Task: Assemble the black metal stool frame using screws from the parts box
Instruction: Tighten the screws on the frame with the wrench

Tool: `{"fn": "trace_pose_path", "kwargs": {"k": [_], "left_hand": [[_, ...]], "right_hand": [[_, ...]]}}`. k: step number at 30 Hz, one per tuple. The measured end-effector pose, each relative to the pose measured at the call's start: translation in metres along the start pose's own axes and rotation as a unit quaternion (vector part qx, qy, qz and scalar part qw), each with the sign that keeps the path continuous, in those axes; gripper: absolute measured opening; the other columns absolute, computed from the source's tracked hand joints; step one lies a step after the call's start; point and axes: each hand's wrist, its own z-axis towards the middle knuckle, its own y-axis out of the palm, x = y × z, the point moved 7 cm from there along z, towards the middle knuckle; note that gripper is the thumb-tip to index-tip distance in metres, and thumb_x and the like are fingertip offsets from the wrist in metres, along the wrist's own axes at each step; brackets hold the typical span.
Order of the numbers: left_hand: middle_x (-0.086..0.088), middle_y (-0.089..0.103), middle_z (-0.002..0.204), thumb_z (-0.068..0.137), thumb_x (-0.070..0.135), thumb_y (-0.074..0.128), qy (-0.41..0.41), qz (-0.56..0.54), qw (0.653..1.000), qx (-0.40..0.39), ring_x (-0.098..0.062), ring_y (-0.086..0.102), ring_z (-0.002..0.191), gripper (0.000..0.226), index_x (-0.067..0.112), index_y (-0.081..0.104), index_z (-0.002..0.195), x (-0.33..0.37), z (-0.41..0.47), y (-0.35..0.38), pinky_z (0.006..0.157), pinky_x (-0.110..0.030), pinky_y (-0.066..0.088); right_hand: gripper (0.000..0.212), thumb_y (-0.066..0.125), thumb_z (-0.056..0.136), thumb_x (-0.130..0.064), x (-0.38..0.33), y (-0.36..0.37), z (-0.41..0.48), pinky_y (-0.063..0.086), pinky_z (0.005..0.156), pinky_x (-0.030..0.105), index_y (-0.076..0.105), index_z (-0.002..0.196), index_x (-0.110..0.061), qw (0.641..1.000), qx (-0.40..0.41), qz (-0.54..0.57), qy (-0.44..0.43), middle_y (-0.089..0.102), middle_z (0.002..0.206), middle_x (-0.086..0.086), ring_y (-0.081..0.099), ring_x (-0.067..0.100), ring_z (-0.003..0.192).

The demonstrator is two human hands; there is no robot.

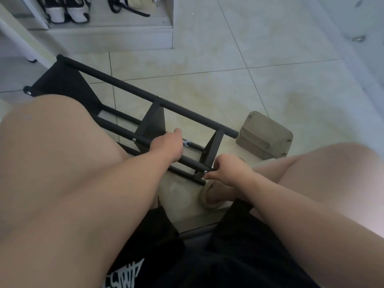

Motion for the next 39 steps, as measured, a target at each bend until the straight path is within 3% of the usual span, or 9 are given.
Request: {"fn": "trace_pose_path", "kwargs": {"k": [2, 4, 8, 11, 15, 23, 26, 31, 39], "left_hand": [[-0.007, 0.05, 0.093, 0.093, 0.005, 0.04, -0.003, -0.01, 1.0, -0.007, -0.029, 0.052, 0.082, 0.017, 0.015, 0.038, 0.106, -0.001, -0.001, -0.001, 0.066, -0.039, 0.041], [-0.006, 0.051, 0.093, 0.093, 0.006, 0.04, -0.003, -0.02, 1.0, -0.015, -0.028, 0.053, 0.083, 0.02, 0.016, 0.042, 0.111, -0.001, -0.001, -0.002, 0.066, -0.038, 0.041], [-0.007, 0.056, 0.097, 0.094, 0.008, 0.042, 0.004, -0.024, 0.999, -0.024, -0.027, 0.054, 0.083, 0.017, 0.015, 0.044, 0.109, 0.0, -0.001, -0.002, 0.067, -0.037, 0.041], [-0.009, 0.061, 0.109, 0.094, 0.01, 0.043, 0.011, -0.009, 0.999, -0.032, -0.028, 0.052, 0.084, 0.018, 0.015, 0.046, 0.111, 0.003, -0.002, 0.0, 0.07, -0.037, 0.041], [-0.008, 0.062, 0.111, 0.095, 0.012, 0.043, 0.007, 0.001, 0.999, -0.048, -0.027, 0.053, 0.086, 0.023, 0.016, 0.049, 0.117, 0.005, 0.001, 0.001, 0.073, -0.036, 0.039], [-0.011, 0.072, 0.101, 0.098, 0.013, 0.054, 0.013, -0.107, 0.988, -0.108, -0.028, 0.066, 0.092, 0.02, 0.008, 0.072, 0.105, 0.017, 0.022, 0.002, 0.083, -0.039, 0.055], [-0.007, 0.073, 0.088, 0.093, 0.013, 0.063, 0.041, -0.155, 0.98, -0.119, -0.02, 0.065, 0.081, 0.014, 0.01, 0.078, 0.093, 0.024, 0.029, 0.001, 0.069, -0.028, 0.05], [0.004, 0.071, 0.077, 0.087, 0.02, 0.073, 0.081, -0.149, 0.974, -0.147, -0.016, 0.065, 0.079, 0.02, 0.028, 0.068, 0.07, 0.031, 0.034, 0.008, 0.076, -0.03, 0.047], [0.014, 0.062, 0.069, 0.087, 0.027, 0.07, 0.105, -0.21, 0.954, -0.186, -0.005, 0.057, 0.069, 0.014, 0.033, 0.068, 0.075, 0.043, 0.042, 0.014, 0.061, -0.023, 0.04]], "right_hand": [[0.059, 0.078, 0.074, -0.063, 0.001, -0.008, -0.006, 0.054, 0.078, 0.038, 0.057, 0.108, -0.019, 0.999, 0.039, 0.005, 0.017, 0.061, 0.107, -0.001, 0.06, 0.023, 0.098], [0.089, 0.079, 0.067, -0.069, -0.001, -0.021, -0.009, 0.051, 0.093, 0.045, 0.043, 0.131, -0.018, 0.994, 0.102, -0.033, 0.01, 0.049, 0.13, 0.002, 0.051, 0.027, 0.12], [0.135, 0.075, 0.064, -0.077, -0.011, -0.03, 0.001, 0.023, 0.12, 0.051, 0.0, 0.161, -0.02, 0.99, 0.09, -0.095, -0.061, -0.003, 0.168, 0.003, 0.002, 0.029, 0.155], [0.141, 0.065, 0.066, -0.086, -0.01, -0.028, 0.015, 0.001, 0.125, 0.054, -0.014, 0.16, -0.016, 0.985, 0.039, -0.14, -0.091, -0.026, 0.166, 0.004, -0.022, 0.027, 0.154], [0.147, 0.049, 0.062, -0.098, -0.005, -0.028, 0.026, -0.008, 0.124, 0.054, -0.013, 0.159, -0.008, 0.974, 0.027, -0.195, -0.112, -0.029, 0.164, 0.009, -0.027, 0.032, 0.151], [0.146, 0.037, 0.058, -0.103, 0.0, -0.027, 0.034, -0.006, 0.125, 0.049, -0.009, 0.16, -0.009, 0.967, 0.055, -0.207, -0.14, -0.026, 0.165, 0.011, -0.021, 0.031, 0.153], [0.147, 0.033, 0.056, -0.104, 0.003, -0.028, 0.038, -0.006, 0.125, 0.049, -0.008, 0.16, -0.009, 0.966, 0.062, -0.209, -0.141, -0.024, 0.166, 0.011, -0.019, 0.032, 0.154], [0.146, 0.03, 0.057, -0.104, 0.004, -0.025, 0.04, -0.009, 0.124, 0.048, -0.01, 0.16, -0.009, 0.966, 0.064, -0.206, -0.142, -0.026, 0.165, 0.012, -0.023, 0.031, 0.153], [0.146, 0.034, 0.059, -0.103, 0.004, -0.024, 0.041, -0.008, 0.125, 0.05, -0.011, 0.16, -0.008, 0.967, 0.065, -0.198, -0.144, -0.026, 0.165, 0.011, -0.024, 0.031, 0.152]]}}
